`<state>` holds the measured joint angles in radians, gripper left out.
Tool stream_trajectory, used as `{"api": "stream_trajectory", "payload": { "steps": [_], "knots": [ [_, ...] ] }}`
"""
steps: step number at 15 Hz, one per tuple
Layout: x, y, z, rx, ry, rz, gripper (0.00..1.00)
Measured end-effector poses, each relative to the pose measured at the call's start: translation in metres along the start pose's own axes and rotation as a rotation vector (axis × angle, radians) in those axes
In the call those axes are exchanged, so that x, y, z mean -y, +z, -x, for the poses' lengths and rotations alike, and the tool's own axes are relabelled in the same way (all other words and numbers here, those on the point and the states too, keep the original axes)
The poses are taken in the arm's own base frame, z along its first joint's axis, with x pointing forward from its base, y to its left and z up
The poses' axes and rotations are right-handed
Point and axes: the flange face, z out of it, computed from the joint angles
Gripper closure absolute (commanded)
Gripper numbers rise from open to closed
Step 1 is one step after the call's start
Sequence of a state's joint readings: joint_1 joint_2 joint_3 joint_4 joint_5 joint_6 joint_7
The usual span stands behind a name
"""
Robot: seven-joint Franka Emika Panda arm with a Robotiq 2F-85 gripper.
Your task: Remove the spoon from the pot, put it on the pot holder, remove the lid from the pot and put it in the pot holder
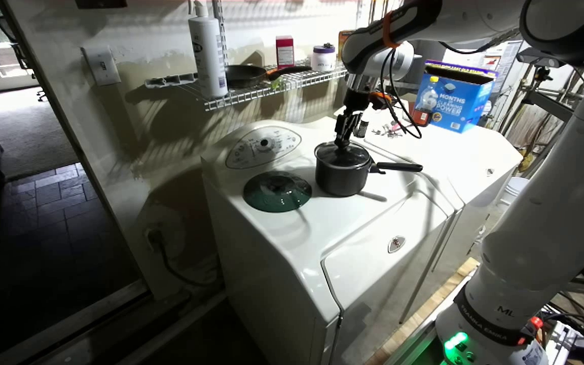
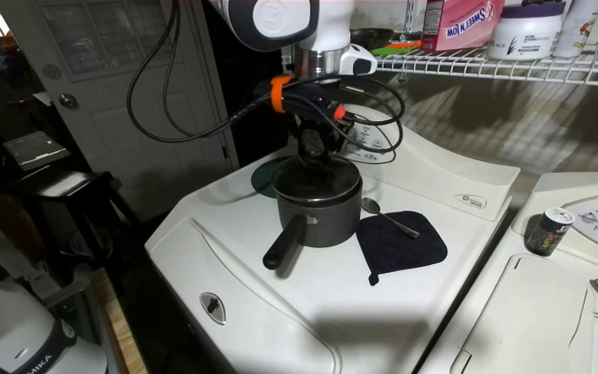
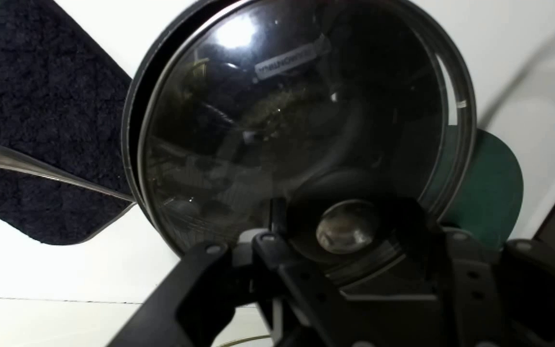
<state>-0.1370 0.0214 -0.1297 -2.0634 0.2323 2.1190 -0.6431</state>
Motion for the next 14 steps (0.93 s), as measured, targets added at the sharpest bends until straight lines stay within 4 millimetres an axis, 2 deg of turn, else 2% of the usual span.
{"api": "stream_trajectory", "payload": {
  "steps": [9,14],
  "knots": [
    [-0.001,-0.018,0.003,-0.03,0.005,0.013,0.66],
    [-0.017,-0.042,0.01,-0.07,0.042,0.036,0.66]
  ]
}}
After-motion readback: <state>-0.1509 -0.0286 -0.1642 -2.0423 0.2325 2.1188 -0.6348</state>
